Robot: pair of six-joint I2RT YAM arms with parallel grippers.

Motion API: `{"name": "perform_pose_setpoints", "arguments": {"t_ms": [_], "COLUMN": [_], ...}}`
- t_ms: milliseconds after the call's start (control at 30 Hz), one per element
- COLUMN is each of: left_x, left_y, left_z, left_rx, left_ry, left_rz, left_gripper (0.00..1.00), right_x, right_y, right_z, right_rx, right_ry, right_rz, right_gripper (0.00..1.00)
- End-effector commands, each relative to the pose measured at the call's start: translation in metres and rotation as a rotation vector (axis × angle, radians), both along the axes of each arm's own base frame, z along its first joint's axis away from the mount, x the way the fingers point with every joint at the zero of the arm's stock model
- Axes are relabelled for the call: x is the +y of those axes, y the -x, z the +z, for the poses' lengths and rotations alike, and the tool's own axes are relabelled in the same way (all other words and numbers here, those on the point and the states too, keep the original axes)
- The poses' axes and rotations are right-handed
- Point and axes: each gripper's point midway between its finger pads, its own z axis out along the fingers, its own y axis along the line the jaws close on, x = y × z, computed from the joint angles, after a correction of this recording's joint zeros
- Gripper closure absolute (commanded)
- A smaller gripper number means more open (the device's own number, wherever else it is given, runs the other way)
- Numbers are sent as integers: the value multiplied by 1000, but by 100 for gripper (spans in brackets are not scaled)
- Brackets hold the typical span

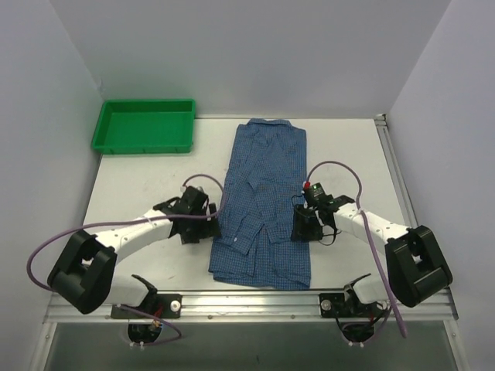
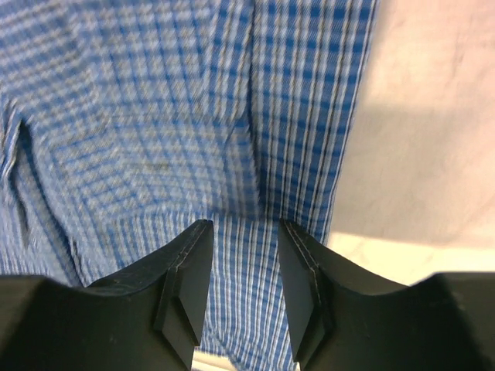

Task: Fold and stack the long sleeve shirts
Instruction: Fold the shirt

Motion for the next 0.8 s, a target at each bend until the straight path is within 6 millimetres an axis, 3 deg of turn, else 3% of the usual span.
{"name": "perform_pose_setpoints", "arguments": {"t_ms": [0, 233, 367, 500, 633, 767], "left_x": [-11, -23, -31, -37, -41, -41], "left_y": [17, 21, 31, 44, 55, 62], "left_z": [1, 2, -1, -7, -15, -19], "left_rx": [24, 34, 55, 80, 119, 136], "left_ry": [110, 176, 187, 196, 188, 181], "left_rz": [16, 17, 0, -11, -24, -35], "left_gripper": [14, 14, 14, 14, 14, 17], "right_x": [-1, -3, 4, -11, -37, -48], "right_y": [-20, -54, -56, -38, 3, 33], "right_z": [-4, -13, 11, 23, 13, 4], "right_rx": [-11, -8, -50, -67, 0, 52], "right_ry": [6, 20, -34, -24, -19, -35], "right_rz": [-36, -66, -66, -135, -231, -300], "right_gripper": [61, 62, 61, 58, 52, 45]}}
